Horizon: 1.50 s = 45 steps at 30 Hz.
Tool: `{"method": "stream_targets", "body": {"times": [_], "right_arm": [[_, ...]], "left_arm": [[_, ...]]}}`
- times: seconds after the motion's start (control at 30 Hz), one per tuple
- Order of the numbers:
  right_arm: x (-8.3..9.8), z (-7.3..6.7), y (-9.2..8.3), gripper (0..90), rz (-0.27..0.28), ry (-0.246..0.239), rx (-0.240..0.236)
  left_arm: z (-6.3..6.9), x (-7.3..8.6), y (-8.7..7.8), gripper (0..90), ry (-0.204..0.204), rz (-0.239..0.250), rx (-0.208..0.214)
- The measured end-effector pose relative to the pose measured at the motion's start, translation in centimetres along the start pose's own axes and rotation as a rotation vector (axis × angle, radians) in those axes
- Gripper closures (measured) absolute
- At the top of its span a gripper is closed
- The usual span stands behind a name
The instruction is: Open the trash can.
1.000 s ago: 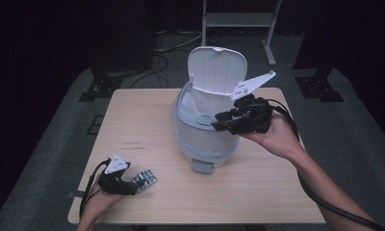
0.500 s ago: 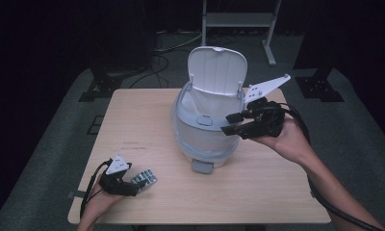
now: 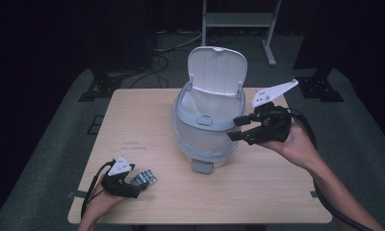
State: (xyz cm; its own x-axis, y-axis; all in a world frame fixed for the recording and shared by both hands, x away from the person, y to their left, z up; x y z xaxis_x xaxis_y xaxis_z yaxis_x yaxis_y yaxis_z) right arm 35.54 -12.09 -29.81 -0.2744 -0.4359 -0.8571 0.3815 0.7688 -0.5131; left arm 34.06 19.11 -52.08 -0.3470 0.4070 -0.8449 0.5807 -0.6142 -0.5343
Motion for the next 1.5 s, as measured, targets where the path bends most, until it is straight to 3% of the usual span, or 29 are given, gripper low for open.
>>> {"method": "stream_targets", "body": {"times": [0.43,0.97,1.33,1.4,1.5], "right_arm": [[1.7,0.5,-0.8,42.1,0.007,0.027,0.008],[4.6,1.0,-0.9,40.1,-0.001,0.061,0.008],[6.2,1.5,-1.0,37.1,-0.003,0.082,0.014],[6.5,1.5,-0.9,37.0,-0.003,0.088,0.013],[6.8,1.6,-0.9,36.6,-0.005,0.093,0.011]], "left_arm": [[0.6,0.7,0.7,11.1,0.032,-0.047,0.031],[0.4,1.5,1.5,14.3,0.044,-0.095,0.021],[0.3,1.8,1.5,27.5,0.055,-0.109,0.027],[0.4,1.7,1.4,33.1,0.052,-0.106,0.028],[0.4,1.8,1.4,33.2,0.048,-0.108,0.027]]}}
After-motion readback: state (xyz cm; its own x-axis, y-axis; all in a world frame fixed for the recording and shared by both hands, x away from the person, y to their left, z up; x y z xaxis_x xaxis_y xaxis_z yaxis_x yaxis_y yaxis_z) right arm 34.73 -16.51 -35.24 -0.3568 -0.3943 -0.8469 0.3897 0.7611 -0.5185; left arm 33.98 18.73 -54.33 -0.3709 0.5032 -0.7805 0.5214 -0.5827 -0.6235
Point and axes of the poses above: each handheld gripper's, and its own axes: y roughly forward along the jaws, x roughly out of its underside, z roughly to its right, the point moved 10 cm from there along y, roughly forward along the jaws, and after that the axes turned 9 degrees about z, right-handed, at the moved point
